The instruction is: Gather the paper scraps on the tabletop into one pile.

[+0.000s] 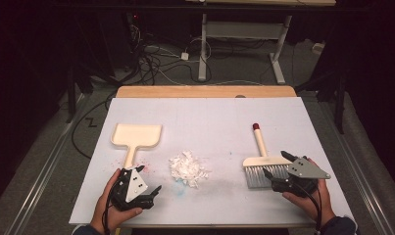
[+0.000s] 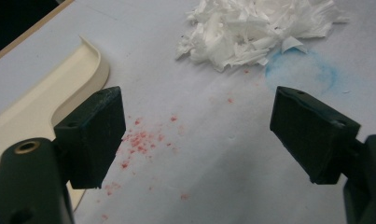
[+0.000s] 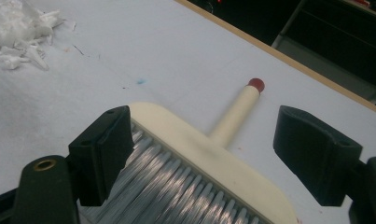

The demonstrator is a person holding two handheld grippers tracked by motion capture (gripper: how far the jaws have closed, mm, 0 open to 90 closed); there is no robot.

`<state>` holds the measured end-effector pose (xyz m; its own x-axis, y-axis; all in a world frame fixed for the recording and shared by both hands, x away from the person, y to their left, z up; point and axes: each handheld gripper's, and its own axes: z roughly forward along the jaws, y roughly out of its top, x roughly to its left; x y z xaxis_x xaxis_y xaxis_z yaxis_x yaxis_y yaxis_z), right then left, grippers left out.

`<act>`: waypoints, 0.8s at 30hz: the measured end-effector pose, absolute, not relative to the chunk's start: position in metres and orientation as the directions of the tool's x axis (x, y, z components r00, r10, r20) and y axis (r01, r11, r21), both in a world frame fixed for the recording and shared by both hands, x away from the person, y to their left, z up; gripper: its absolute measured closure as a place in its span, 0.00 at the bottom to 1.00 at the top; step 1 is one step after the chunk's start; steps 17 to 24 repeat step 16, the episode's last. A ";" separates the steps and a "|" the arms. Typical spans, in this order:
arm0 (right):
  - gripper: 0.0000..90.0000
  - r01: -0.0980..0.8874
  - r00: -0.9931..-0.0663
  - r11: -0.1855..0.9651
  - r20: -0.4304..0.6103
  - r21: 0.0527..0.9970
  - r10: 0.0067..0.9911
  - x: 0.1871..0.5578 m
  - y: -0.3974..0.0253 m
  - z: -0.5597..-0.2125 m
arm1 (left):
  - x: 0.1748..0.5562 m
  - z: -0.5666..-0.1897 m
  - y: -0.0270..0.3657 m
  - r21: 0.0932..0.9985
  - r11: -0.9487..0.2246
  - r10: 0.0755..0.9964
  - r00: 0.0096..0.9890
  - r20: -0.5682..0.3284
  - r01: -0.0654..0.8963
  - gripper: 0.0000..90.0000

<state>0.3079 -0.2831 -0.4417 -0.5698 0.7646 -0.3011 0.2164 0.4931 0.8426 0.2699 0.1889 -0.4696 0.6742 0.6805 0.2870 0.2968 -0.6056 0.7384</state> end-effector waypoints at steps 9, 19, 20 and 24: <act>0.23 0.226 -0.571 0.498 -0.300 0.837 0.764 0.310 -0.283 -0.444 | 0.272 -0.470 0.188 0.731 -0.613 0.675 0.679 0.288 0.300 0.19; 0.23 0.233 -0.564 0.489 -0.293 0.841 0.772 0.313 -0.286 -0.445 | 0.275 -0.471 0.186 0.732 -0.610 0.679 0.677 0.285 0.304 0.19; 0.23 0.233 -0.564 0.489 -0.293 0.841 0.772 0.313 -0.286 -0.445 | 0.275 -0.471 0.186 0.732 -0.610 0.679 0.677 0.285 0.304 0.19; 0.23 0.233 -0.564 0.489 -0.293 0.841 0.772 0.313 -0.286 -0.445 | 0.275 -0.471 0.186 0.732 -0.610 0.679 0.677 0.285 0.304 0.19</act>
